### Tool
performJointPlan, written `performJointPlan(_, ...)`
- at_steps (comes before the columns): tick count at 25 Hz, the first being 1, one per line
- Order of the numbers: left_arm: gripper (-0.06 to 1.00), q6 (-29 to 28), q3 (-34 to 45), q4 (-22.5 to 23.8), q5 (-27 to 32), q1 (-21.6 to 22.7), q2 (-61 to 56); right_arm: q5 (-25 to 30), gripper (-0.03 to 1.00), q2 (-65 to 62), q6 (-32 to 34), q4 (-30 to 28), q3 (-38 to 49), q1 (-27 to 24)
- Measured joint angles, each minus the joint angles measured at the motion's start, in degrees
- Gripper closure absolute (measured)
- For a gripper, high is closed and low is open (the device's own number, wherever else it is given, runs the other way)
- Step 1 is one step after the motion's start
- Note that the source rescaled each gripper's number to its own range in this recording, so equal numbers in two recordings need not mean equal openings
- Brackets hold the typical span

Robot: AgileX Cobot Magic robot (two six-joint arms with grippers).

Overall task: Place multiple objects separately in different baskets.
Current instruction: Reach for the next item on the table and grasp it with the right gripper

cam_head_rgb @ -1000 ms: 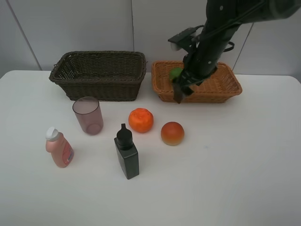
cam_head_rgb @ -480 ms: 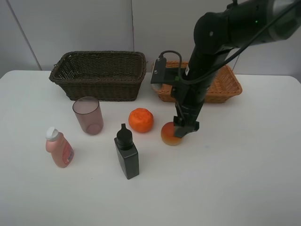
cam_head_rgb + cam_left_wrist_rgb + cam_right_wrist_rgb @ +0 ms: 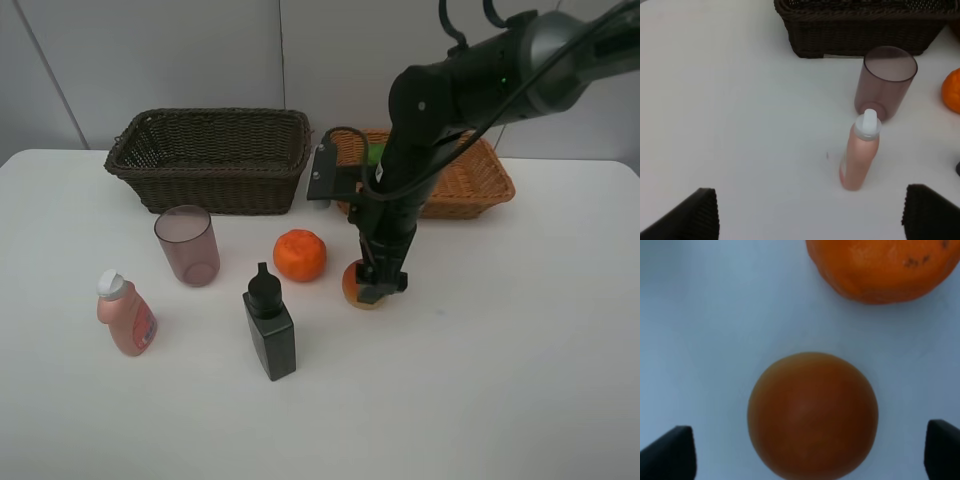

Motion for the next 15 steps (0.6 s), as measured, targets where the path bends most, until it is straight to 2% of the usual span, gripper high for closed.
performJointPlan(15, -0.02, 0.0, 0.0, 0.0, 0.0, 0.0, 0.0, -2.4, -0.01, 6.2, 0.0, -0.2, 0.0, 0.0)
